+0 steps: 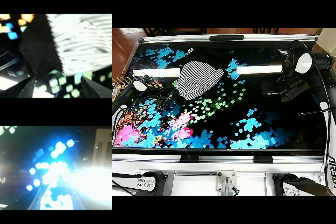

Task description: Fold the shirts.

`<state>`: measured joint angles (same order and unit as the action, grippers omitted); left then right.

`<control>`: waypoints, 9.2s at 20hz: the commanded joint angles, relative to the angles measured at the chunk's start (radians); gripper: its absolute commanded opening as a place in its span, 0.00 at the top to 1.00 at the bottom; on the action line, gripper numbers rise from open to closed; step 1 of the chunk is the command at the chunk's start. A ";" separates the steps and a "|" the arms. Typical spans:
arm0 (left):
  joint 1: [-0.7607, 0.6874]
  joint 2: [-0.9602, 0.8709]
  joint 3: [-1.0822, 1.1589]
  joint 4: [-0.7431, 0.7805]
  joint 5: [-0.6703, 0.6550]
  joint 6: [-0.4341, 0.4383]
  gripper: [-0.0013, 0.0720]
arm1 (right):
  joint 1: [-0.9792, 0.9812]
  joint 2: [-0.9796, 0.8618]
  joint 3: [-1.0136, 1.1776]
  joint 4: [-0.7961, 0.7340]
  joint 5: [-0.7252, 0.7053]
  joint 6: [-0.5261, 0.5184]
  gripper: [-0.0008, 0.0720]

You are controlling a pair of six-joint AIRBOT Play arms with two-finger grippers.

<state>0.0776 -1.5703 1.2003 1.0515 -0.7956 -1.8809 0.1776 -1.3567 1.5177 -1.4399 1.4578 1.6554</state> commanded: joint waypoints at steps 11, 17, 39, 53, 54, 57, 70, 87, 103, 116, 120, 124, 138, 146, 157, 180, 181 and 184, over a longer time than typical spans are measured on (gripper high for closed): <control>0.003 -0.111 0.000 -0.227 0.167 0.118 0.05 | 0.001 0.000 0.000 -0.010 -0.041 -0.014 0.29; -0.045 -0.141 0.000 -0.305 0.266 0.115 0.88 | 0.001 0.000 0.000 -0.010 -0.056 -0.014 0.29; -0.097 0.740 0.658 -0.126 -0.185 0.442 0.91 | 0.001 0.412 0.375 -0.130 -0.012 -0.076 0.29; -0.089 0.845 0.654 0.589 -0.712 0.279 0.91 | 0.113 0.126 -0.549 0.688 -0.339 -0.076 0.06; -0.089 0.845 0.654 0.589 -0.704 0.279 0.91 | 0.177 0.089 -0.568 0.692 -0.401 -0.076 0.06; -0.089 0.845 0.654 0.589 -0.684 0.279 0.91 | 0.360 -0.013 -0.571 0.763 -0.636 -0.014 0.06; -0.090 0.852 0.654 0.438 -0.504 0.302 0.91 | 0.869 -0.126 -0.571 1.410 -1.357 -0.018 0.06; -0.089 0.796 -0.146 0.669 -0.642 0.362 0.89 | 0.420 0.234 -0.570 0.366 -0.603 0.325 0.06; -0.529 0.426 -0.075 0.814 -0.599 0.307 0.02 | 0.204 0.295 -0.570 0.094 -0.296 0.281 0.06; -0.559 0.381 0.277 0.649 -0.615 0.324 0.02 | 0.204 0.295 -0.570 0.085 -0.284 0.282 0.06; -0.618 0.154 0.278 0.661 -0.574 0.355 0.02 | 0.204 0.295 -0.570 0.098 -0.282 0.282 0.06; -0.631 0.005 0.278 0.706 -0.605 0.359 0.02 | 0.204 0.295 -0.570 0.097 -0.283 0.282 0.06; -0.562 -0.206 0.278 0.710 -0.592 0.330 0.30 | 0.204 0.295 -0.570 0.095 -0.296 0.285 0.06; -0.510 -0.138 0.387 0.683 -0.686 0.378 0.91 | 0.204 0.296 -0.569 0.099 -0.399 0.293 0.06; -0.772 0.408 0.834 0.643 -0.785 0.408 0.91 | 0.163 0.554 -0.240 -0.010 -0.513 0.297 0.06; -0.513 0.862 -0.277 0.816 -0.629 0.298 0.91 | 0.629 -0.066 -0.497 0.594 -0.521 0.205 0.06; -0.512 0.862 -0.277 0.816 -0.629 0.297 0.91 | 0.629 -0.077 -0.497 0.594 -0.530 0.215 0.06; -0.512 0.862 -0.277 0.816 -0.628 0.297 0.91 | 0.629 -0.121 -0.497 0.593 -0.534 0.226 0.06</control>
<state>-0.4362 -0.7094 0.9264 1.8671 -1.4315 -1.5833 0.7940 -1.4357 1.0229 -0.8619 0.9333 1.8626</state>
